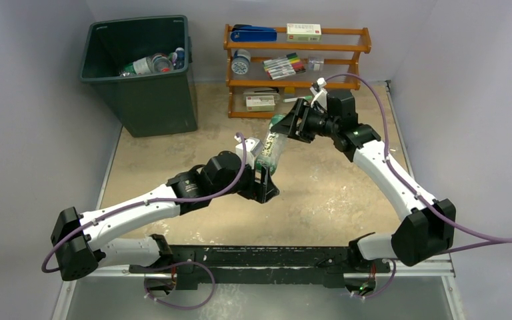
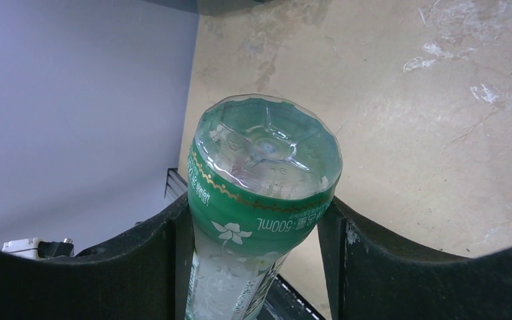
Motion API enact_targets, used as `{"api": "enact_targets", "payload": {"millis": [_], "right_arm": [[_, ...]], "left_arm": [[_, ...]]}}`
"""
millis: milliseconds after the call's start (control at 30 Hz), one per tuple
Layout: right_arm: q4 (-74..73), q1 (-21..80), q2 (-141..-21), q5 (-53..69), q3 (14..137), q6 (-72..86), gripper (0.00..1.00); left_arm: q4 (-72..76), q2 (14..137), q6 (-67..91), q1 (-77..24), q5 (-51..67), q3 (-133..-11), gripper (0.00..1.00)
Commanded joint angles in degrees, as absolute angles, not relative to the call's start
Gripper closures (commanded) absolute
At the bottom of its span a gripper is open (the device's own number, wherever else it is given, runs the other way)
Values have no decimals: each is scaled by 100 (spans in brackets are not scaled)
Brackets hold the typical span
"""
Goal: Put the plastic bottles in the bin
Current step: Pick up the plastic bottle at the center of the board.
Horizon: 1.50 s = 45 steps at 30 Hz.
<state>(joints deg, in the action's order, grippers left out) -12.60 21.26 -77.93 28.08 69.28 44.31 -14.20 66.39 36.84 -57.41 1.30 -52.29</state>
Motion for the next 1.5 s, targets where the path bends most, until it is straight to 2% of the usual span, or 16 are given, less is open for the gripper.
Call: {"api": "enact_targets", "payload": {"millis": [0,100,367,600,700,867,933,1033,1467], "right_arm": [[-813,2190,-7572,2983,6850,4703,79],[-800,2204,-7560,2950,6802,4725,79],[-766,2204,-7524,2897,6662,4762,79],[-768,2206,-7500,2903,6653,4750,75],[-787,2205,-7460,2903,6645,4754,63],[-968,2206,-7339,2781,6701,4692,36],[-1169,2204,-7299,2629,6787,4613,16],[-1409,2204,-7262,2473,6928,4488,1],[-1820,2190,-6889,2457,7059,4500,0]], "left_arm": [[-1090,6614,3691,-5808,-95,-5480,25],[-1057,6606,3707,-5818,-93,-5470,36],[-1068,6659,3725,-5844,-3,-5501,54],[-1134,6624,3688,-5861,-51,-5561,62],[-1204,6591,3644,-5860,-135,-5628,63],[-1415,6588,3554,-5855,-286,-5799,64],[-1459,6591,3527,-5859,-323,-5852,63],[-1539,6600,3491,-5854,-364,-5930,63],[-1868,6734,3238,-5785,-596,-6191,63]]}}
